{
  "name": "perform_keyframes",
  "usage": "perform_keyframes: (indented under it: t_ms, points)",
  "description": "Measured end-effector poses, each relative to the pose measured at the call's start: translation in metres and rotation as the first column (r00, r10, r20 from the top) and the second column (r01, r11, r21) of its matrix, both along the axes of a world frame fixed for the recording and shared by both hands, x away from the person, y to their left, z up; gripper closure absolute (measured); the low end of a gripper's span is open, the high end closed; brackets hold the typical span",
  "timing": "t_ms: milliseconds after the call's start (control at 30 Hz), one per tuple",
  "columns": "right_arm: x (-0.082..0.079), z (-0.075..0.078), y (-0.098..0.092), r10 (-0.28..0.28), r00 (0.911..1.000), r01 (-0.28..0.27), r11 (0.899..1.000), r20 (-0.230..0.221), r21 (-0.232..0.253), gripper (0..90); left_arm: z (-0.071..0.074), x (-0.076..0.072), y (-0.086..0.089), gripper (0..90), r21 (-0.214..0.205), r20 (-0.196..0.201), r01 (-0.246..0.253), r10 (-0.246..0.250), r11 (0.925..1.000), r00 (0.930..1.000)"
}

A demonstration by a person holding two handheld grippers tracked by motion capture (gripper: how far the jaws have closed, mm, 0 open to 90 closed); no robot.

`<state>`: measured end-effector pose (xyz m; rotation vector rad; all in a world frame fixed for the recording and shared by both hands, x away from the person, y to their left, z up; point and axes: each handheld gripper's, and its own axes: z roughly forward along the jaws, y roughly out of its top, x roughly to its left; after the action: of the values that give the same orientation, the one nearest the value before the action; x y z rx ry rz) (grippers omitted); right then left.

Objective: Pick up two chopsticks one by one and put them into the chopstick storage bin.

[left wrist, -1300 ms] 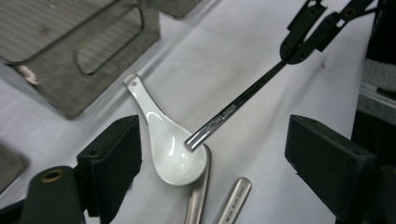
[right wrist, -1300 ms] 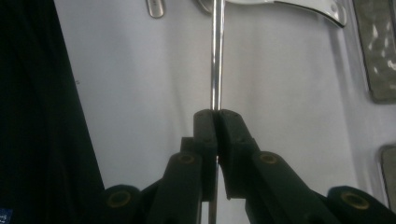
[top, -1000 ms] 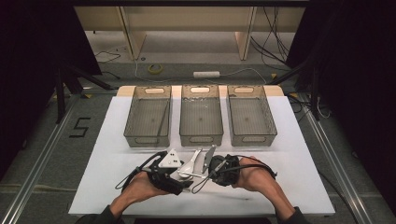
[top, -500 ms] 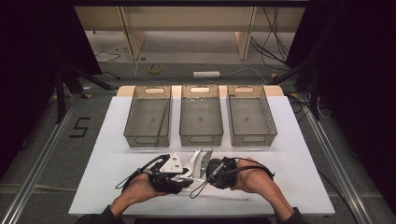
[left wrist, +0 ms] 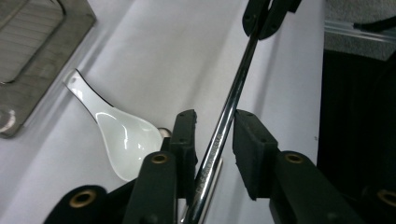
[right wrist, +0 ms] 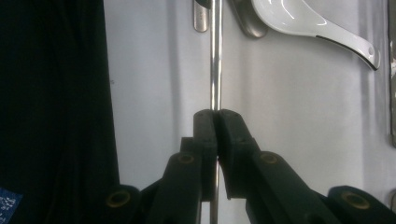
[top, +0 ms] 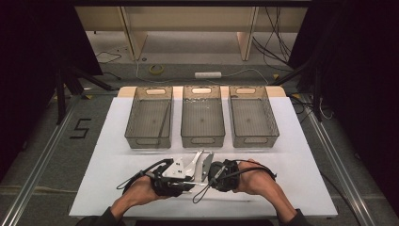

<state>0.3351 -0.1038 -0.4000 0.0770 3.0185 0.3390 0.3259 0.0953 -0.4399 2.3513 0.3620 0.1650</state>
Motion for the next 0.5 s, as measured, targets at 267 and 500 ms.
perform_keyframes:
  t_ms: [267,500]
  points:
    - [0.004,0.004,-0.008,0.004,0.9999,-0.005,1.000,0.011,0.029,80.9,-0.001,-0.005,-0.002,83.1,-0.009,-0.023,0.093,-0.094,0.9956,0.9953]
    - [0.010,0.021,-0.021,-0.113,0.9934,0.109,0.980,0.019,0.164,59.4,0.000,0.000,0.004,83.4,-0.001,-0.016,0.032,-0.032,0.9995,0.9994]
